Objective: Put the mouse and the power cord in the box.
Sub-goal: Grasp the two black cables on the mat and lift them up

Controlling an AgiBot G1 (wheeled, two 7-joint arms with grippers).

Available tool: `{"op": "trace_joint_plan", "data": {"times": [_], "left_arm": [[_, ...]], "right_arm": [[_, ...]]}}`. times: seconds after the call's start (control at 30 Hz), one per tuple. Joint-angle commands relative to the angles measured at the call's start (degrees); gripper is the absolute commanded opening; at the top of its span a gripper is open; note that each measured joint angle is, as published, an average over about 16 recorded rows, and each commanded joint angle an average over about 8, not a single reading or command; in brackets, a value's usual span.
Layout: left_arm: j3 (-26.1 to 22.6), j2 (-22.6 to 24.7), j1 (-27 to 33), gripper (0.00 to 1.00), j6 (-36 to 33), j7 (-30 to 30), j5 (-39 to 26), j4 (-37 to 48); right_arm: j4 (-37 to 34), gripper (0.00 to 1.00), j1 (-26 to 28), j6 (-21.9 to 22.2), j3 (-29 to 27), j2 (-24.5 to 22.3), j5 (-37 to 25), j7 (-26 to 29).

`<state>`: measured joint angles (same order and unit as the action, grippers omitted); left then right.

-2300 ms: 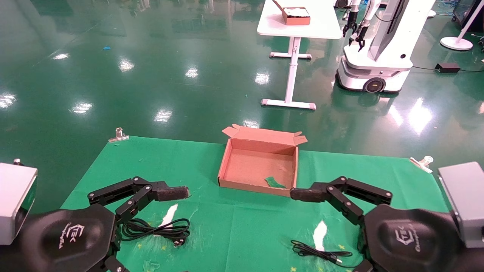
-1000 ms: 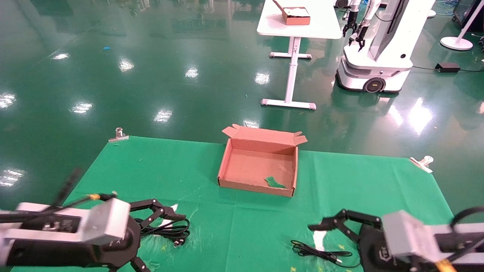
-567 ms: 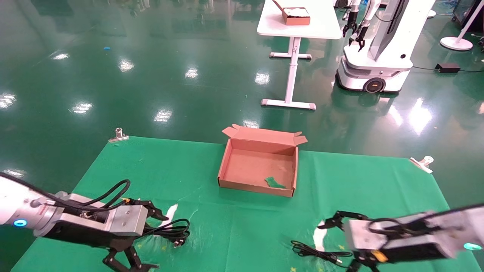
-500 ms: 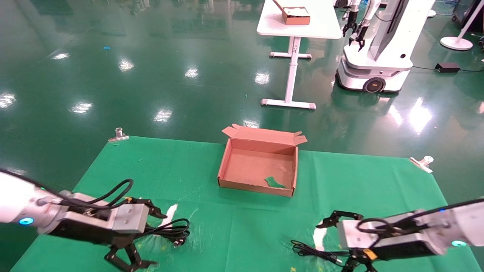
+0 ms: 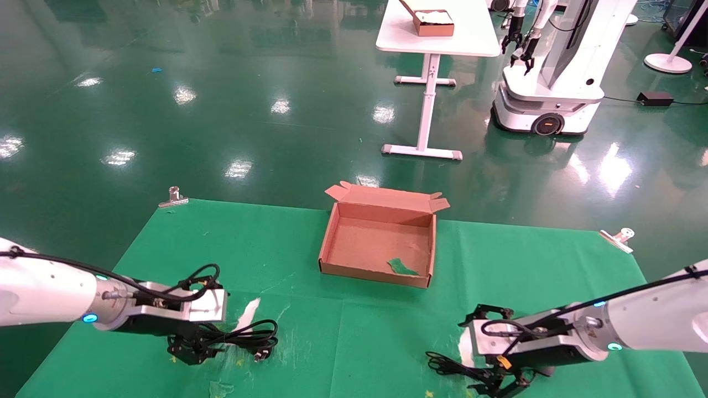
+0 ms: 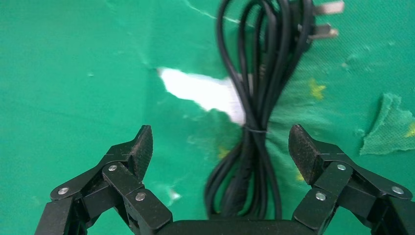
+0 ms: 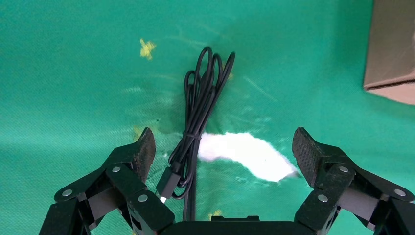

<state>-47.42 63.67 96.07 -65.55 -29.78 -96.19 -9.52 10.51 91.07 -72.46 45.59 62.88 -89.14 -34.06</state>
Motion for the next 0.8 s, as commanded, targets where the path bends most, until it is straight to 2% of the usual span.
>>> {"op": "trace_joint_plan", "data": {"times": [0.03,0.1,0.13,0.17,0.33,0.37,0.4,0.43,0.8], "left_arm": [[-0.1,0.9,-0.2,1.0,1.0,-1.3,-0.2,1.7],[0.0,1.2,-0.2,1.0,1.4,-2.2,0.0,2.8],[0.1,1.3,-0.2,0.99,1.6,-2.6,0.0,3.3],[0.1,1.4,-0.2,0.92,1.8,-3.0,0.1,3.7],[0.2,1.6,0.3,0.3,2.5,-4.0,0.2,5.5],[0.3,1.6,0.3,0.17,2.6,-4.1,0.2,5.7],[0.3,1.7,0.4,0.06,2.7,-4.1,0.2,5.9],[0.3,1.7,0.4,0.0,2.8,-4.2,0.2,6.0],[0.3,1.6,0.3,0.0,2.5,-4.1,0.3,5.5]], "right_arm": [[-2.1,1.0,0.3,0.9,0.2,0.9,-0.3,-1.3],[-3.4,0.99,0.5,1.3,0.2,1.2,-0.4,-2.2],[-4.0,0.92,0.6,1.4,0.2,1.4,-0.4,-2.6],[-4.5,0.79,0.7,1.5,0.2,1.5,-0.4,-2.9],[-6.4,0.17,1.1,1.8,0.2,1.9,-0.6,-4.1],[-6.6,0.06,1.2,1.9,0.2,2.0,-0.6,-4.3],[-6.8,0.0,1.2,1.9,0.3,2.0,-0.6,-4.3],[-6.9,0.0,1.3,2.0,0.3,2.1,-0.7,-4.4],[-6.4,0.0,1.2,1.8,0.2,1.9,-0.5,-4.2]]}}
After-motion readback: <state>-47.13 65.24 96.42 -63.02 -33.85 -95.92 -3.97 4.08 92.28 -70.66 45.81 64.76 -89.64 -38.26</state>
